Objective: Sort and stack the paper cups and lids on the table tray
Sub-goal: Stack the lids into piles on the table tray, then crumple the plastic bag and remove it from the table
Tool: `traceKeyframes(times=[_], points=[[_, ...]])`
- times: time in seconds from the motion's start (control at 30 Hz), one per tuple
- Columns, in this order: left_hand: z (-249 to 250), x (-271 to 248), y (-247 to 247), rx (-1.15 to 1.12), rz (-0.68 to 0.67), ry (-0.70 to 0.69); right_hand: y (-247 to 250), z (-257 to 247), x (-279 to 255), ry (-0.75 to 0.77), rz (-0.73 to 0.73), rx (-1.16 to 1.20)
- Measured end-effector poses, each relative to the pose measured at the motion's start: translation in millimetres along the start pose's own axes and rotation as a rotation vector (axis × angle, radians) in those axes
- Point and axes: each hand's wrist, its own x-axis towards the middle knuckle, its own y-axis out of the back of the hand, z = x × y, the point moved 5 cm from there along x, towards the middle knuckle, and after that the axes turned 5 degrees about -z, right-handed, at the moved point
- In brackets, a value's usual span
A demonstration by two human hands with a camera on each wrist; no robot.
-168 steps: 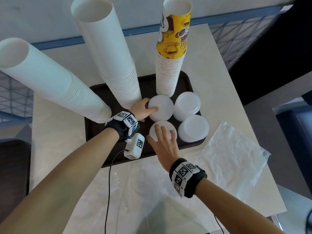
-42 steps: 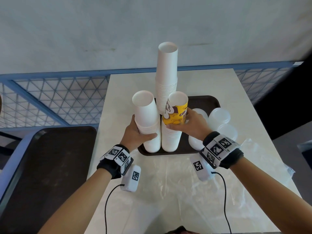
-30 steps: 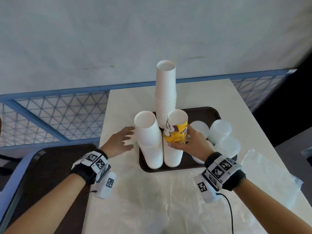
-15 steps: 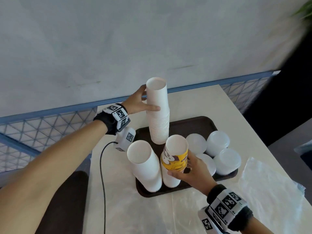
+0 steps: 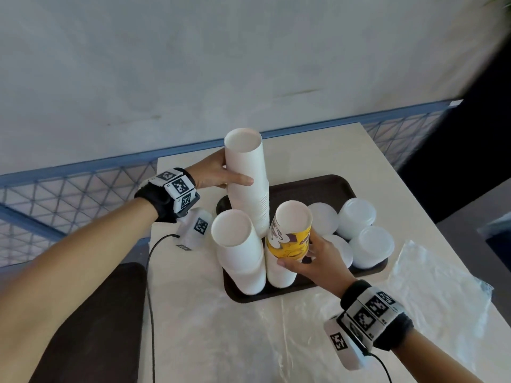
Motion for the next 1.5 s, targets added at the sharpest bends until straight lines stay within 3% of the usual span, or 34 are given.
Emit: traceKeyframes(times=[0.3,0.83,1.0,1.1,1.2,1.37,1.5], points=[[-6,-36,-24,0.045,-0.054,0.014,-1,3,1,-0.005,-0.002,-0.014],[0,-48,-40,0.041,-0.091,0.037,-2,-1,3,-0.001,-0.082,0.071],[-18,-61,-24,-0.134,0.012,0.075,-4,-4,0,0.008,-0.069,0.078],[-30,-77,-7,-0.333,0.186,0.088,-2,-3,-8,-0.03,-0.035,0.075],[-44,-107,2,-0.384,0.379,0.057,4,7,-28,-0.113,0.057,0.111],[-100,-150,-40,-0.389,0.384,0.141,21,55,-85,-0.21,0.206,0.172],[-145,-169,-113,-0.265,0.256,0.273,32,100,-143,-0.328,0.295,0.2]])
